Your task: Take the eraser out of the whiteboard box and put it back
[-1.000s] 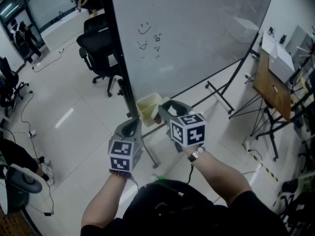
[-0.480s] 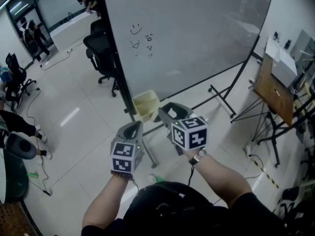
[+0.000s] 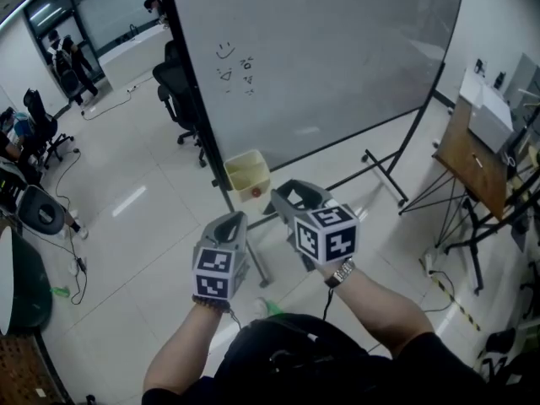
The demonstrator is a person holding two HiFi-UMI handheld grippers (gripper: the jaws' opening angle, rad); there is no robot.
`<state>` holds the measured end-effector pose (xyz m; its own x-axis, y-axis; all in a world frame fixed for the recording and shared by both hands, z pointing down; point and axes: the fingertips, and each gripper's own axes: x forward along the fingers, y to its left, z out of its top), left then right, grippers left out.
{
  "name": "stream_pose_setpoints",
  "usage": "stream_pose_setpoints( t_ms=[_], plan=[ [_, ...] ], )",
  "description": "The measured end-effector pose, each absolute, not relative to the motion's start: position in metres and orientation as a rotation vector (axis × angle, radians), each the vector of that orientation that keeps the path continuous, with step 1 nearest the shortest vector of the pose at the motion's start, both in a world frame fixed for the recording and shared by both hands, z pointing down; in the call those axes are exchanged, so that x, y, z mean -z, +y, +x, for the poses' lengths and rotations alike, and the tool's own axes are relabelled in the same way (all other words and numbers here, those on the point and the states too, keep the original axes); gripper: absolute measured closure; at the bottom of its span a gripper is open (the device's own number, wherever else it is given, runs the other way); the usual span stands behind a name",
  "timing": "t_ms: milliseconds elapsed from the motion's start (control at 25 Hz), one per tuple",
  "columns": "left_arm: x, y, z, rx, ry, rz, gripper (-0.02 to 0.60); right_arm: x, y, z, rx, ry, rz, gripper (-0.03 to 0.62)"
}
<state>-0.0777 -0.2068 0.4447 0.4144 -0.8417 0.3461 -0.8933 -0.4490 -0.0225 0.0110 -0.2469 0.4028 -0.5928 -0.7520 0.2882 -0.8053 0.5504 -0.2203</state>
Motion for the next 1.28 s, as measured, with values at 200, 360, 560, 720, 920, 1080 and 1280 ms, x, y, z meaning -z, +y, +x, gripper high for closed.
stream_pose_setpoints(
  t_ms=[200,360,560,720,920,1080,1280],
  plan=[
    [-0.443,-0.185,-0.068,-0.469,-1.577,2.487,0.581,-0.396,-0.225,0.020,-0.488,-2.651,1.302,0.359],
    [-0.443,-0.170,-0.062,-0.468,-1.598,2.473,0.581,-0.394,-0.209,0.027,-0.485,-2.668,1.282,0.359],
    [-0.445,-0.154,-0.058,-0.481,-1.614,2.455,0.581,-0.393,-0.195,0.031,-0.491,-2.684,1.253,0.360],
    [-0.447,-0.148,-0.060,-0.486,-1.613,2.448,0.581,-0.391,-0.188,0.028,-0.490,-2.691,1.243,0.361],
    [-0.444,-0.145,-0.065,-0.495,-1.591,2.474,0.581,-0.389,-0.185,0.023,-0.490,-2.692,1.263,0.361],
    [-0.436,-0.144,-0.072,-0.497,-1.571,2.504,0.581,-0.385,-0.182,0.016,-0.490,-2.685,1.288,0.361],
    [-0.427,-0.143,-0.085,-0.486,-1.549,2.538,0.581,-0.379,-0.177,0.002,-0.481,-2.681,1.319,0.361]
  ],
)
